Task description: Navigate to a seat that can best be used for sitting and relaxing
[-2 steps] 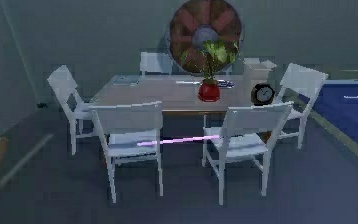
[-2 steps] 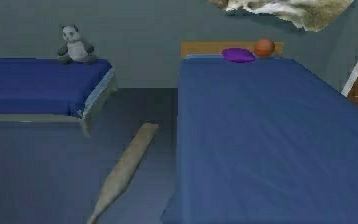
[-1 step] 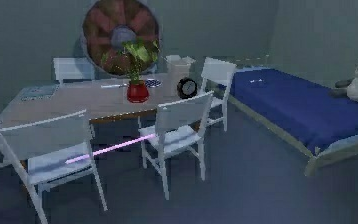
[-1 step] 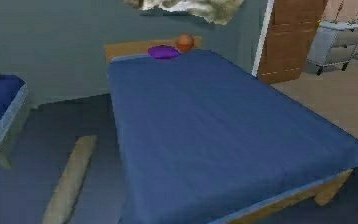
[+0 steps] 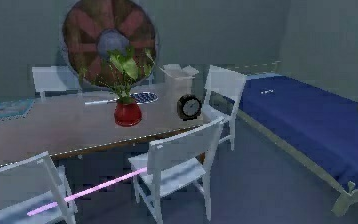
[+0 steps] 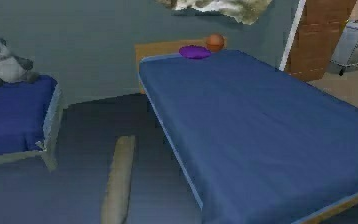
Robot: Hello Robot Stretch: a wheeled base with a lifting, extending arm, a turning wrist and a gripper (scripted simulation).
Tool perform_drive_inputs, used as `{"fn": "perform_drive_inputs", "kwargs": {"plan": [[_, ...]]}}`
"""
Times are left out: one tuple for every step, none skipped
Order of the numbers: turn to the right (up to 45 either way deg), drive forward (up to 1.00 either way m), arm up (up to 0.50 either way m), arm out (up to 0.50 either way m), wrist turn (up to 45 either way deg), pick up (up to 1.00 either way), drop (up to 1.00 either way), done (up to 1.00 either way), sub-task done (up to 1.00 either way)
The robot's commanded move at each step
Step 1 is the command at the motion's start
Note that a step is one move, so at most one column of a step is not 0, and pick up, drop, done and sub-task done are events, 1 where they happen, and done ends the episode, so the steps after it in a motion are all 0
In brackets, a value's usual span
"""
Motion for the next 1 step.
{"fn": "perform_drive_inputs", "kwargs": {"plan": [[0.0,0.00,0.00,0.00,0.0,0.00,0.00,1.00,0.00]]}}
